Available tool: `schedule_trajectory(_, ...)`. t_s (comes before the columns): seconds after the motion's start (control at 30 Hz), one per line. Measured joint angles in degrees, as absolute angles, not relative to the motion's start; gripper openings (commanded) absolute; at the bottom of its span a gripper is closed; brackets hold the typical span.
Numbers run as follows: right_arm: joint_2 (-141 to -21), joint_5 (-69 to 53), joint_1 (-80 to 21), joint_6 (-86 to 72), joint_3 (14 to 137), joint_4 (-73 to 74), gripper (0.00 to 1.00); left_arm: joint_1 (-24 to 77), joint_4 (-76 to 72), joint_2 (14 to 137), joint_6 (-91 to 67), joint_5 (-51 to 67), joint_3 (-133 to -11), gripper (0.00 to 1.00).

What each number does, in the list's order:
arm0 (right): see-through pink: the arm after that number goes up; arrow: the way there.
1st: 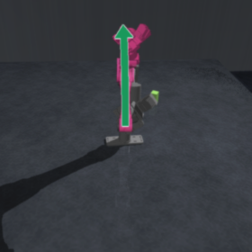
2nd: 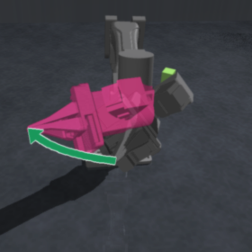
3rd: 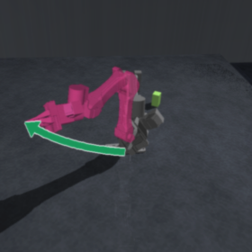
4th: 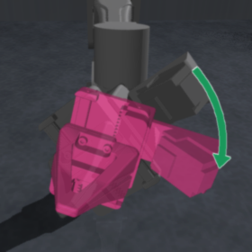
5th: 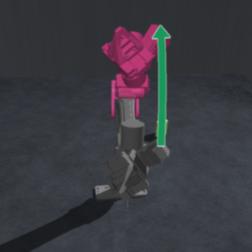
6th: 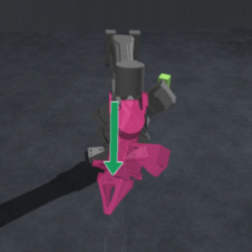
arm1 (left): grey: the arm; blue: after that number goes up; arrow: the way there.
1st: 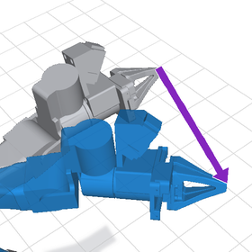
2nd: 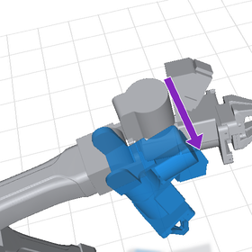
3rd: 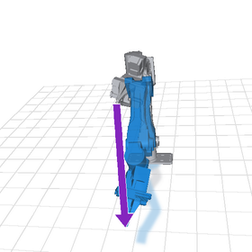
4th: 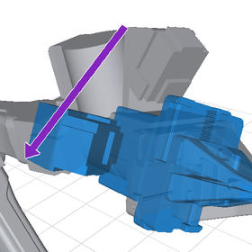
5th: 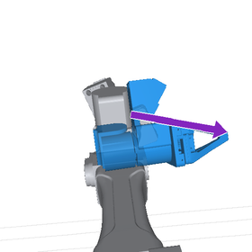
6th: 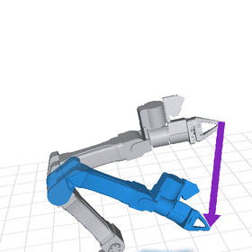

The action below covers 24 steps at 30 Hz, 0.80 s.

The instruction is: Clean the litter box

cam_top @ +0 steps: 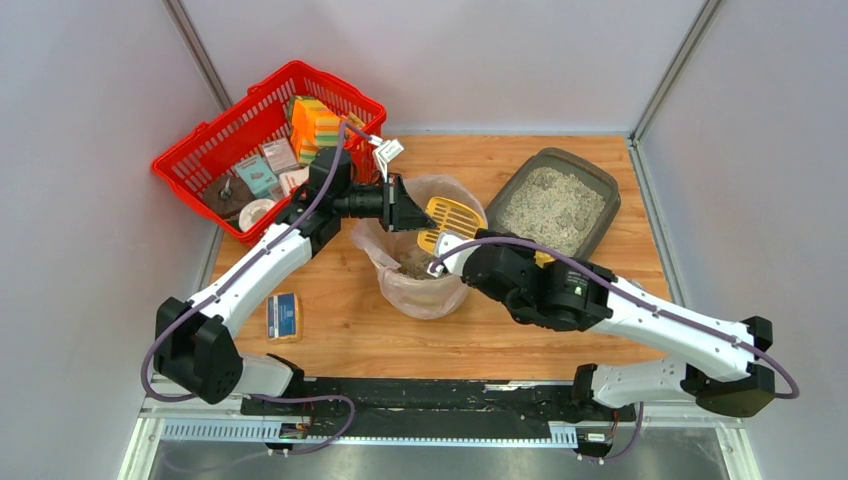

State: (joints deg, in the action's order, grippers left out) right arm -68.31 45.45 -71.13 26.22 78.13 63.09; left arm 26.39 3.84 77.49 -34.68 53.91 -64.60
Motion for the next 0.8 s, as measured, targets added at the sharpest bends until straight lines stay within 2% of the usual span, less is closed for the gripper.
schedule_trajectory(0.13, -65.4, 45.6, -70.9, 27.0, 76.4, 58.3, 0.65, 26.4, 3.9, 78.2, -35.4, 53.5, -64.4, 0.00)
schedule_trajectory(0.17, -64.8, 45.8, -70.8, 27.1, 76.3, 57.5, 0.74, 26.4, 3.8, 78.3, -35.6, 53.4, -64.4, 0.00)
schedule_trajectory(0.27, -64.1, 46.2, -70.1, 26.2, 76.2, 55.4, 0.83, 26.2, 2.7, 78.6, -36.9, 53.5, -64.1, 0.00)
schedule_trajectory(0.37, -64.3, 44.0, -66.3, 22.3, 77.8, 55.0, 0.87, 25.4, -0.4, 78.6, -39.3, 53.7, -62.7, 0.00)
schedule_trajectory(0.57, -62.2, 26.9, -47.7, 7.6, 83.4, 50.9, 0.90, 22.3, -6.9, 78.6, -43.9, 53.7, -60.1, 0.00)
schedule_trajectory(0.8, -57.8, -0.8, -29.1, -9.1, 81.3, 42.6, 0.90, 20.4, -14.4, 78.6, -49.9, 54.2, -58.2, 0.00)
